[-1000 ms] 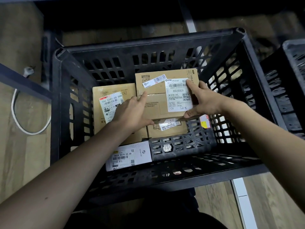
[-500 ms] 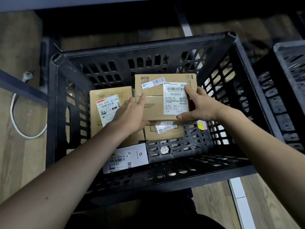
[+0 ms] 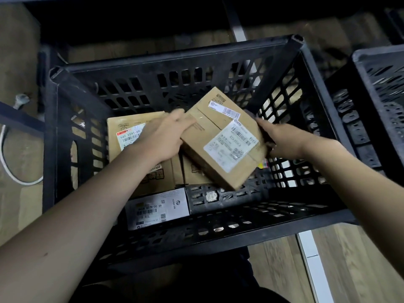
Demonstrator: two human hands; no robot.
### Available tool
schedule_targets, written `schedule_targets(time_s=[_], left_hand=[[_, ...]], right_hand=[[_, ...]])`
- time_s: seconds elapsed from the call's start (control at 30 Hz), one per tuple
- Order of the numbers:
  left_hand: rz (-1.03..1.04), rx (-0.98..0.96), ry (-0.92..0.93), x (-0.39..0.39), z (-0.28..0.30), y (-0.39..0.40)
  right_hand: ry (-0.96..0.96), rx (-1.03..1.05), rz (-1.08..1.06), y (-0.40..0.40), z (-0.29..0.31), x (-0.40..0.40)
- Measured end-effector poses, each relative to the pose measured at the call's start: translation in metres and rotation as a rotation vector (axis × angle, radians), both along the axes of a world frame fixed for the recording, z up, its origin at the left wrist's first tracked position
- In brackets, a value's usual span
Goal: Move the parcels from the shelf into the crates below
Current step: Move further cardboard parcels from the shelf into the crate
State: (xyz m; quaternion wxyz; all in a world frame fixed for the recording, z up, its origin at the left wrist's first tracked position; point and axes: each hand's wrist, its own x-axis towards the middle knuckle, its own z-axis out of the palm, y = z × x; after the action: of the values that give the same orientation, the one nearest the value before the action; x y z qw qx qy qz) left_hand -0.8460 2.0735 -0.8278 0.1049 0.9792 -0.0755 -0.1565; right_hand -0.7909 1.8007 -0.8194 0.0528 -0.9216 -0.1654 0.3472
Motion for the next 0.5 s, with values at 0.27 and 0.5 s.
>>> schedule_targets(time_s=[0.27,0.5], left_hand=[[0.024,0.035,0.016,-0.006,0.003,-0.006],[-0.014,0.198,0.271,-0.022,0.007,-0.005]], right_hand=[[0.048,0.055,-0.036,0.033,-0.002,-0.043],[-0.174,0.02,0.176,0.058,-0.003,-0.045]])
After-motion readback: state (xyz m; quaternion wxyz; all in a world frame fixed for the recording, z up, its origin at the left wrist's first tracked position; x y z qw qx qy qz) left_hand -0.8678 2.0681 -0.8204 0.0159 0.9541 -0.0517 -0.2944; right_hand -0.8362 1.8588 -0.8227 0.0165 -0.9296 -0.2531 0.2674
